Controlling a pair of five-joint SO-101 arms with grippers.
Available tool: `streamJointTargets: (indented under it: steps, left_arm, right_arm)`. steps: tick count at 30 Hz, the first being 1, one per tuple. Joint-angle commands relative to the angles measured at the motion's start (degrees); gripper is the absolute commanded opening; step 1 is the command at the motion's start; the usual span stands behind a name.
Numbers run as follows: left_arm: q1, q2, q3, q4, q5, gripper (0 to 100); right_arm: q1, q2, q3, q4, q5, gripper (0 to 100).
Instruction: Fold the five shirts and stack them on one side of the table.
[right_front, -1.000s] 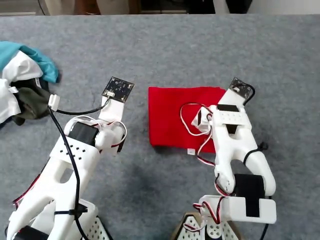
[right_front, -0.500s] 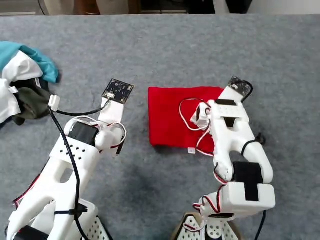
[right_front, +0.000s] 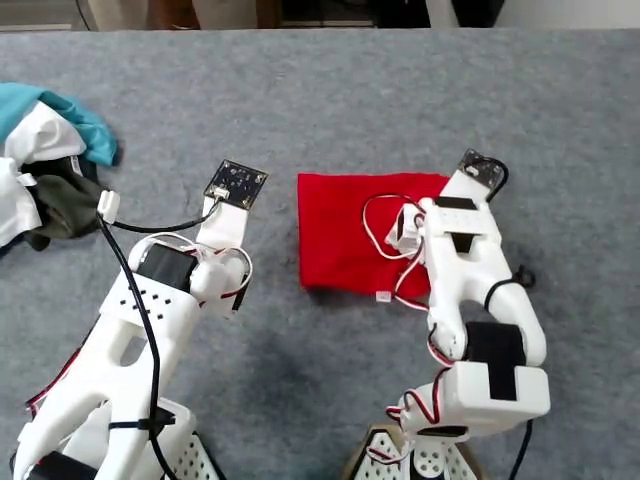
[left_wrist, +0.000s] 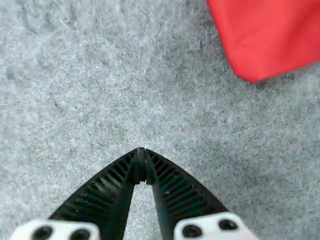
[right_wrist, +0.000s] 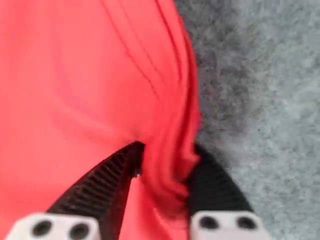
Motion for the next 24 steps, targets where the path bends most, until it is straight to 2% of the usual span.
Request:
streamJointTargets:
  steps: [1, 10, 16, 24]
  left_arm:
    - [-0.4, -1.4, -0.8, 0.4, 0.4, 2]
    - [-0.4, -1.4, -0.8, 0.4, 0.4, 2]
    - [-0.4, -1.4, -0.8, 0.4, 0.4, 2]
    - [-0.4, -1.4, -0.8, 0.2, 0.4, 2]
  right_arm:
    - [-1.0, 0.0, -2.6, 0.2, 0.7, 0.0]
    - [-0.1, 0.0, -14.7, 12.3, 1.0, 0.2]
    - [2.8, 0.4, -26.9, 19.0, 9.7, 0.2]
    - [10.4, 0.6, -37.5, 19.1, 21.5, 0.2]
